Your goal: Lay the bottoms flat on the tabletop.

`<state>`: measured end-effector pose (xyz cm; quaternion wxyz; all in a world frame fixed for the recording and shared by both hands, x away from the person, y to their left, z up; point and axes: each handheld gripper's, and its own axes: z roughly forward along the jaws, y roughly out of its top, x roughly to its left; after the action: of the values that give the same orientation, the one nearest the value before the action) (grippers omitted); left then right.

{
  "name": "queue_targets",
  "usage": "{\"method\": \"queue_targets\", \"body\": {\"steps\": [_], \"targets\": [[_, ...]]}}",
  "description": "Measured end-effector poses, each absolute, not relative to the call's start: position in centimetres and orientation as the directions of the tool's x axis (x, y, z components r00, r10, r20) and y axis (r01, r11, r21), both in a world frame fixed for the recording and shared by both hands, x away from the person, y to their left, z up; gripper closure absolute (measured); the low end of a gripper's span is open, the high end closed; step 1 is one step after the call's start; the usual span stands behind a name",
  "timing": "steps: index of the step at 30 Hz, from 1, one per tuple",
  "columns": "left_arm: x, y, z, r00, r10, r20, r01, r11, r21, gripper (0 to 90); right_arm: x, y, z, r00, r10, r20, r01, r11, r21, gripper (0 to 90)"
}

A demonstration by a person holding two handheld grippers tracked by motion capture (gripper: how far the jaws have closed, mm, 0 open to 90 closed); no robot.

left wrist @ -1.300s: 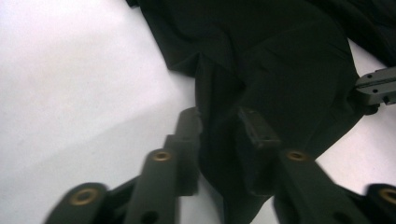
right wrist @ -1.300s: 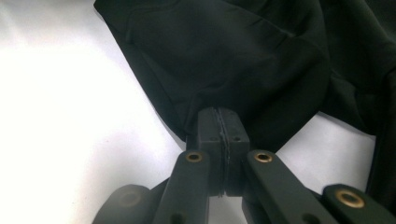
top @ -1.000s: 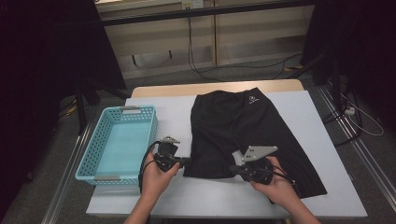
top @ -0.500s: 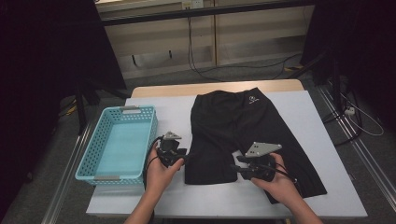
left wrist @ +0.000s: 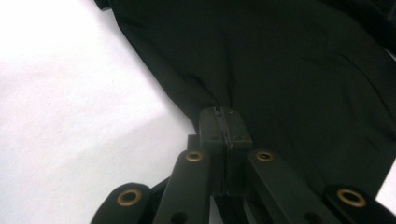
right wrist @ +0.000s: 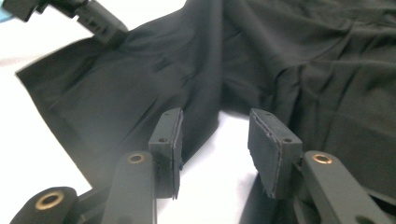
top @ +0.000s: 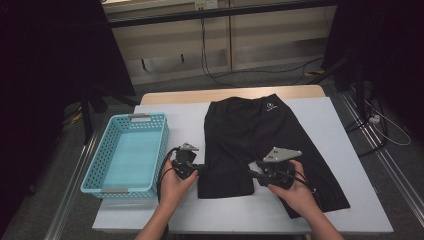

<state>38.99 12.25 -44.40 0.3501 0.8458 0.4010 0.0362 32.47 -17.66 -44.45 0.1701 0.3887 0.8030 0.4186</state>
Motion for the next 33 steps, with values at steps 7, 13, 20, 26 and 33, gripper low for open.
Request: {"method": "queue_targets", "body": {"steps": [7,13,20,26,33], "targets": [[38.8,13.9,-44.1,0.617,0.757,-0.217,0.682,-0.376,0.627,89.6,33.3,-17.4,-44.3,-0.630,0.773,0.073,0.484,0.318,0.815,59.4],[38.8,14.0,-44.4,0.611,0.759,-0.226,0.692,-0.373,0.617,89.3,33.8,-16.6,-44.9,-0.636,0.768,0.080,0.513,0.344,0.786,61.6],[38.8,14.2,-44.4,0.607,0.764,-0.216,0.694,-0.378,0.613,89.4,34.0,-14.8,-45.7,-0.668,0.738,0.093,0.527,0.381,0.760,64.0],[38.6,14.3,-44.2,0.604,0.764,-0.228,0.700,-0.372,0.610,89.8,33.8,-13.6,-46.1,-0.699,0.711,0.077,0.525,0.436,0.731,82.4],[38.6,14.3,-44.1,0.606,0.762,-0.230,0.698,-0.370,0.613,89.9,32.4,-13.6,-45.5,-0.753,0.652,0.094,0.497,0.468,0.731,75.8]]}}
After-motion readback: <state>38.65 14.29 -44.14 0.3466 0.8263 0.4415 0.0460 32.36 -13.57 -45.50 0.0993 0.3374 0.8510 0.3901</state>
